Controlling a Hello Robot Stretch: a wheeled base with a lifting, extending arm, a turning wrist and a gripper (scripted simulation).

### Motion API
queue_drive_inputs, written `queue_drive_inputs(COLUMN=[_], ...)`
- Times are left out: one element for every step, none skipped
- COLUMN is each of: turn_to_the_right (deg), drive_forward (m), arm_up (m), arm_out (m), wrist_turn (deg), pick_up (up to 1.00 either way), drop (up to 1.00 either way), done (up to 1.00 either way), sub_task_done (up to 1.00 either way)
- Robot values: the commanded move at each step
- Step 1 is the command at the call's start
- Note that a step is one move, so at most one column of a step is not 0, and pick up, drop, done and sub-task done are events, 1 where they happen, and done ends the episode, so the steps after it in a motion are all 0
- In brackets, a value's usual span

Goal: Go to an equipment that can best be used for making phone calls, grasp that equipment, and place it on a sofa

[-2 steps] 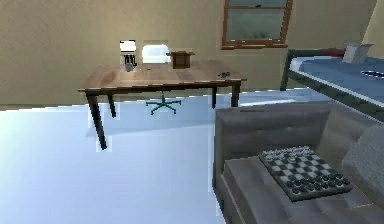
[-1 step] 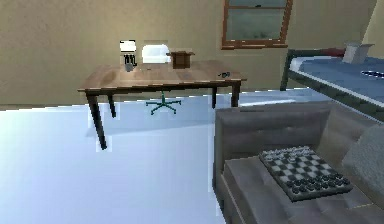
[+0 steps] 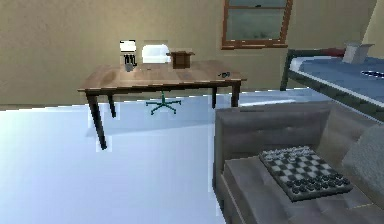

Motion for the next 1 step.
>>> queue_drive_inputs(turn_to_the_right=[0.0], drive_forward=[0.0], arm_up=[0.0], arm_out=[0.0], wrist_turn=[45.0], pick_up=[0.0], drop=[0.0], done=[0.0], sub_task_done=[0.0])
